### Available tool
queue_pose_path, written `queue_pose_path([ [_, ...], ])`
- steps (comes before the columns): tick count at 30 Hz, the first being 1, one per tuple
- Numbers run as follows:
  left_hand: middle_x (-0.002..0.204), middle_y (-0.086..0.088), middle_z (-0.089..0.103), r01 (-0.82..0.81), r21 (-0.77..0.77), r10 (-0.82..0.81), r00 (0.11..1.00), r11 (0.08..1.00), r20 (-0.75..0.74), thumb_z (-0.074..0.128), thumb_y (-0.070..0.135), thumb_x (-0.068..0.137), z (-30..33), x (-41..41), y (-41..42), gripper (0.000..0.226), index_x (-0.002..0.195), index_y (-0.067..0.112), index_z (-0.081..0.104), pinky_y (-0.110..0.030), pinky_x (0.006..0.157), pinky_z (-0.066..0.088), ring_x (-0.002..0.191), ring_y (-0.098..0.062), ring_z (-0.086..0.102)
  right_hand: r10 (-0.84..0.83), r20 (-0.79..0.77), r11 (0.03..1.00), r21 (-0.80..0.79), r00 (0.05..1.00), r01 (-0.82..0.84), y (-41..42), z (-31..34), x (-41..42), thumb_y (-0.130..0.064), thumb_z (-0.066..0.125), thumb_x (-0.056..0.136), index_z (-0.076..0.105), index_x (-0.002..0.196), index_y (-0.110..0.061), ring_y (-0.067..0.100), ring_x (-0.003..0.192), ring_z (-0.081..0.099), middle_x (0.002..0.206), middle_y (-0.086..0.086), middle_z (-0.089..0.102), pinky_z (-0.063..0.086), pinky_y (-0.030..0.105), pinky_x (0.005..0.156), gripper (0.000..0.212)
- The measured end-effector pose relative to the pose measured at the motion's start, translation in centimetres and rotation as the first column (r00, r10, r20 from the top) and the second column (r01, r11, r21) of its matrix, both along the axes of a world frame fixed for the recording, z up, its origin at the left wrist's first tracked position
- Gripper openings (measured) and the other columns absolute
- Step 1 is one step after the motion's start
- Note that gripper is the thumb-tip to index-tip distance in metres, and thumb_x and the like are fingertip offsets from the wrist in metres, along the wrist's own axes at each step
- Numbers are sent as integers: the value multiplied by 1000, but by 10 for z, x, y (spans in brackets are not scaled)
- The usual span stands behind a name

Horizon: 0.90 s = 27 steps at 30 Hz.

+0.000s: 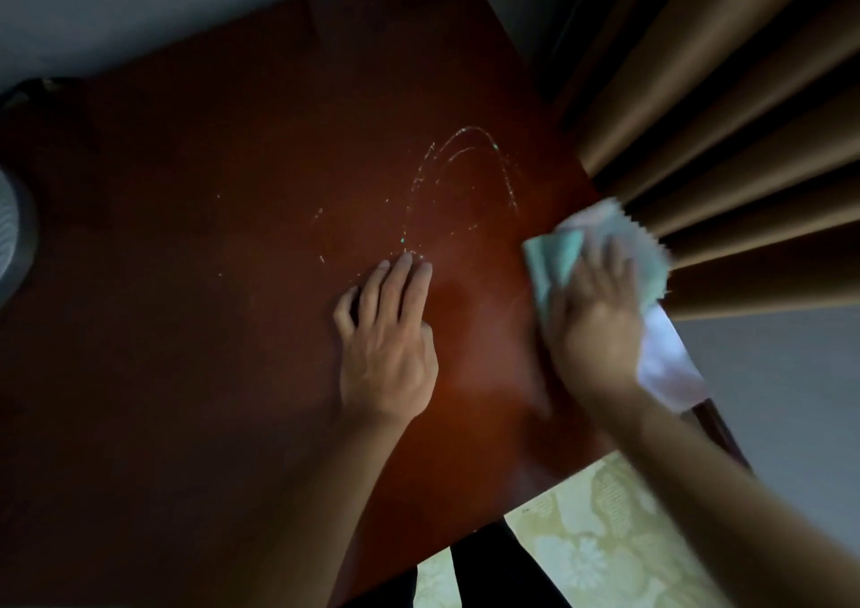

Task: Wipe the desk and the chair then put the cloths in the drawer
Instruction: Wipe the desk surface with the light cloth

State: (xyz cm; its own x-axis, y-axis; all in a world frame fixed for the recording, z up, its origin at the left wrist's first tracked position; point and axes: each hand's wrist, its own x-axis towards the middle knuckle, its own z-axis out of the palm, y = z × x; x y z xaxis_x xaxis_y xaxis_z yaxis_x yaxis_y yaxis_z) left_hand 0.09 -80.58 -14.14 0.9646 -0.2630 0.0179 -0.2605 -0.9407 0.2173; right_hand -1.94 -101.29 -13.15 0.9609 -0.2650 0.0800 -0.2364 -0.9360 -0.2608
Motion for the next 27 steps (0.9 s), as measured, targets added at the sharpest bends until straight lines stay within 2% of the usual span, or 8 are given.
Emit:
queue_pose_path([
  [3,151,0,41,25,-20,-25,1000,999,-5,37,22,89,0,0,2,56,145,22,38,-47,110,28,141,-22,35,274,-7,961,38,962,-274,67,-4,-32,-27,52,95,51,138,-3,33,127,52,150,11,43,43,43,91,49],
  [5,151,-1,42,31,-35,-31,1000,999,-5,36,22,89,-1,0,3,56,145,20,38,-45,112,29,141,-22,35,356,10,934,28,935,-356,68,-3,-26,-27,49,96,53,137,-5,32,127,54,149,9,46,49,43,89,47],
  [10,149,-1,45,11,-52,-9,1000,999,28,35,18,91,-3,-1,1,53,143,19,41,-44,113,30,141,-22,36,6,-22,1000,-3,1000,-6,-7,-2,45,-22,41,101,46,141,0,38,143,32,152,15,39,25,48,116,46],
  [12,150,-1,44,15,-46,-14,999,999,32,34,19,92,-2,0,1,54,145,20,39,-45,113,30,141,-21,35,-36,-24,999,-7,999,36,-5,0,46,-20,40,101,46,141,1,38,144,29,153,16,37,22,50,118,45],
  [18,150,-2,44,32,-61,-29,998,998,53,36,20,91,-3,-1,2,54,145,19,41,-45,111,32,141,-22,36,420,-19,907,-15,907,-420,45,-5,-13,-24,49,96,49,140,-3,35,142,35,151,11,42,28,52,117,49],
  [21,149,-1,45,27,-55,-23,997,998,67,37,18,92,-4,-1,2,52,144,20,42,-43,111,32,140,-22,37,248,-7,969,-23,969,-248,16,-3,39,-23,46,99,48,140,-1,37,140,36,150,14,43,26,51,117,47],
  [24,149,0,45,16,-41,-13,998,999,66,35,20,94,-5,-1,2,50,144,21,41,-42,112,31,140,-21,36,45,-46,999,11,998,-45,-12,0,81,-27,35,104,42,145,-4,32,147,23,157,10,33,17,46,120,47],
  [27,148,0,47,-10,-51,14,997,999,79,35,21,95,-6,-1,1,48,141,20,43,-42,111,32,140,-20,37,59,-13,998,-8,998,-59,1,0,61,-21,42,101,48,138,1,36,144,29,152,14,39,22,49,118,44],
])
